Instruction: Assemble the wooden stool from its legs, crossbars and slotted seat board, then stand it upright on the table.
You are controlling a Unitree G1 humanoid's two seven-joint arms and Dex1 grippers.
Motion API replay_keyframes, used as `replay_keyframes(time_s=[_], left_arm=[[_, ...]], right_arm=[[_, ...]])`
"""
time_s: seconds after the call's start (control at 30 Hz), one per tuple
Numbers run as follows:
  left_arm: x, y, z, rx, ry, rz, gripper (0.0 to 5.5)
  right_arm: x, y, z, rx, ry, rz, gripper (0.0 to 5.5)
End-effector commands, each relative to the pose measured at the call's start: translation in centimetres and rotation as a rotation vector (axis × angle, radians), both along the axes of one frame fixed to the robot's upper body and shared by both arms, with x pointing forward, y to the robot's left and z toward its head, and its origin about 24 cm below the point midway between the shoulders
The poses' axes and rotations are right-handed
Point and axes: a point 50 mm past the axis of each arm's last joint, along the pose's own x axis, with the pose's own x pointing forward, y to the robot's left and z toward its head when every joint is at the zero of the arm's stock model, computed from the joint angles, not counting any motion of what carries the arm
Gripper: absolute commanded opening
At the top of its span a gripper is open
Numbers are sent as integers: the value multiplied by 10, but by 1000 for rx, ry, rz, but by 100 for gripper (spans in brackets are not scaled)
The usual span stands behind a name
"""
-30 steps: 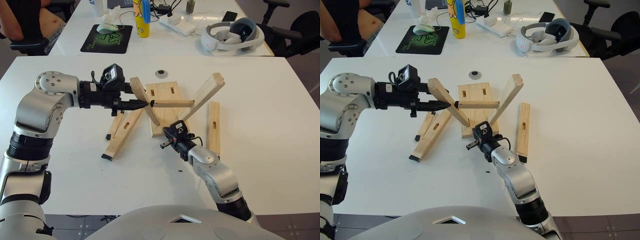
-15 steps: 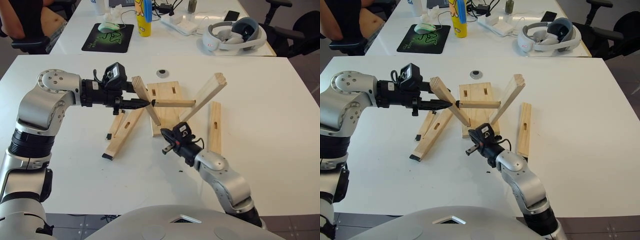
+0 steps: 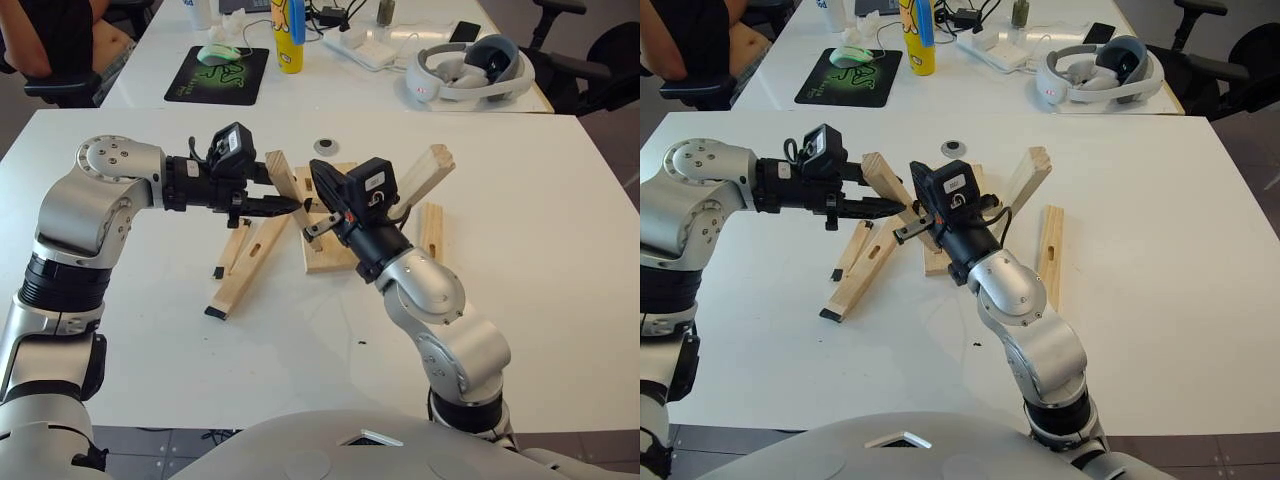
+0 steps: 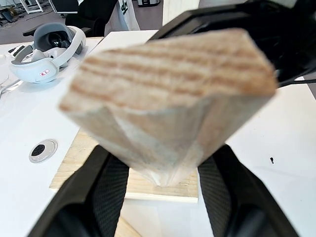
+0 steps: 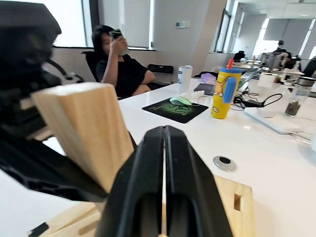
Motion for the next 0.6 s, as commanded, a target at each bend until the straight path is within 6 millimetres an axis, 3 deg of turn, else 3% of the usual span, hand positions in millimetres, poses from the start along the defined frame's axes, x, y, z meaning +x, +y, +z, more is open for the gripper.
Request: replay_keyframes(time_s=[0.03,0.07,0.3,0.4,0.6], left_arm=[[1,-3,-9,34,47,-20,203],[1,-3,-9,33,47,-20,203],[0,-5,-7,24,48,-19,203],[0,-5,-7,19,48,-14,203],[-2,-6,-9,13,50,-9,203]], right_arm=[[5,0,-8,-118,-16,-42,0],[5,1,-9,-133,-17,-42,0],[-13,6,-69,-449,264,141,0],[-9,2,-68,-482,267,129,0],[12,-1,-12,-277,-14,-12,0]])
